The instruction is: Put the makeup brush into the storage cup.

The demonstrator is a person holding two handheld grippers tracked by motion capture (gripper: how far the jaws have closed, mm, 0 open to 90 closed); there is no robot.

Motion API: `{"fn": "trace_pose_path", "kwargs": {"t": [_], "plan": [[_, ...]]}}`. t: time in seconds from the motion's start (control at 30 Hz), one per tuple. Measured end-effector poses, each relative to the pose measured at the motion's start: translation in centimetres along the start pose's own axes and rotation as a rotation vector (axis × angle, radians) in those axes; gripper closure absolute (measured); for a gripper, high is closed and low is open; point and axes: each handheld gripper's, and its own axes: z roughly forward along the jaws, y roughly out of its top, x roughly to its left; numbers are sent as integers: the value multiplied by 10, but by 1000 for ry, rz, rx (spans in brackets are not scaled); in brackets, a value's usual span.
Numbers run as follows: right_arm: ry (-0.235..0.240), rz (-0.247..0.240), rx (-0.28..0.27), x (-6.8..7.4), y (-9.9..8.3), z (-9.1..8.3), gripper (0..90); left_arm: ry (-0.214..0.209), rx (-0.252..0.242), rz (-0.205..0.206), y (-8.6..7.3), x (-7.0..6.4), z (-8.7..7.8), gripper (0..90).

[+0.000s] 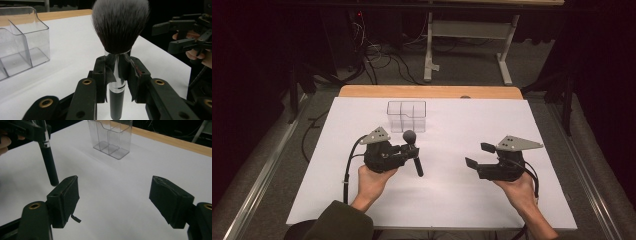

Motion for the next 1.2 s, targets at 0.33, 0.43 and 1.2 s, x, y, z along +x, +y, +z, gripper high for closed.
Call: {"fn": "trace_pose_path", "kwargs": {"t": [0.33, 0.43, 1.2], "plan": [[-79, -2, -31, -19, -27, -21, 264, 29, 3, 11, 4, 2, -6, 701], [-93, 12, -45, -26, -35, -25, 266, 40, 1, 20, 6, 2, -9, 700], [-189, 70, -43, -44, -73, -27, 277, 128, -44, 31, 35, 21, -34, 700]]}}
